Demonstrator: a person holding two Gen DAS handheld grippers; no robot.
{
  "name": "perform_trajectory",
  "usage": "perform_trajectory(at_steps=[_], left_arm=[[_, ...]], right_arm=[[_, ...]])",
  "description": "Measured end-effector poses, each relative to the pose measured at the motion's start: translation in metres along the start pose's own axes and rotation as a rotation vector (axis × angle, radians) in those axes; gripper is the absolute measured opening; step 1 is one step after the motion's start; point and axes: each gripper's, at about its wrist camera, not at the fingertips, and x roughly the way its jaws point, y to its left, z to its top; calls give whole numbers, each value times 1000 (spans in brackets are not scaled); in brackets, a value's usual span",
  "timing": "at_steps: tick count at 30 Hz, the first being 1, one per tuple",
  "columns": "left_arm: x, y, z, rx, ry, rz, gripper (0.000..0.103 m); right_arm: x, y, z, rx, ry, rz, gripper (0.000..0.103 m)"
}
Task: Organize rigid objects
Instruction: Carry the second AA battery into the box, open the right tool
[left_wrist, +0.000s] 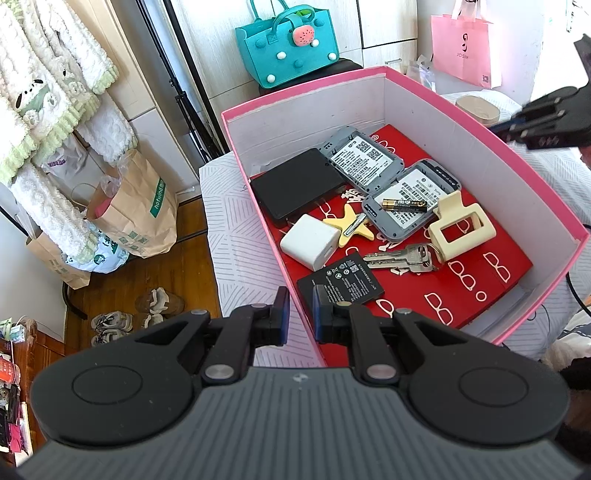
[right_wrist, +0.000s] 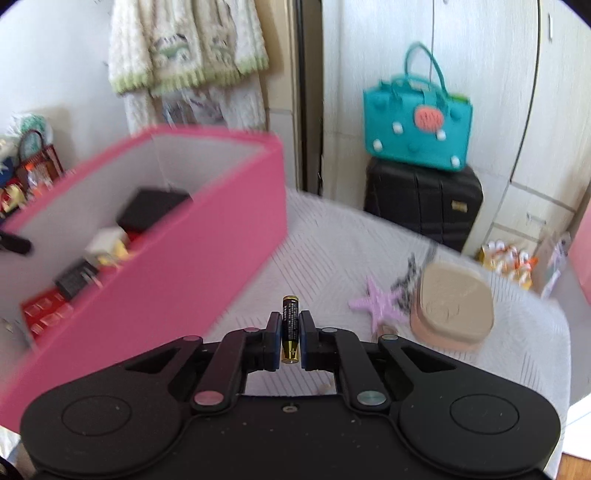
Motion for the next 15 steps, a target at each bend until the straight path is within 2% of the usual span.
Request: perform_trajectory(at_steps=[4,7,11,15], left_arm=[[0,0,0,-7,-1,-2,11],[-1,2,0,-14,1,-3,11],[-1,1,1,-13,1,5,11],[-2,2,-1,-23,1,13,11]], right_arm=[[-21,11,20,-5,-83,65,11],[-26,24,36,-26,-108,137,11],[-13,45,61,-71,-77,228,11],[20,65,80,-121,-12,219,11]])
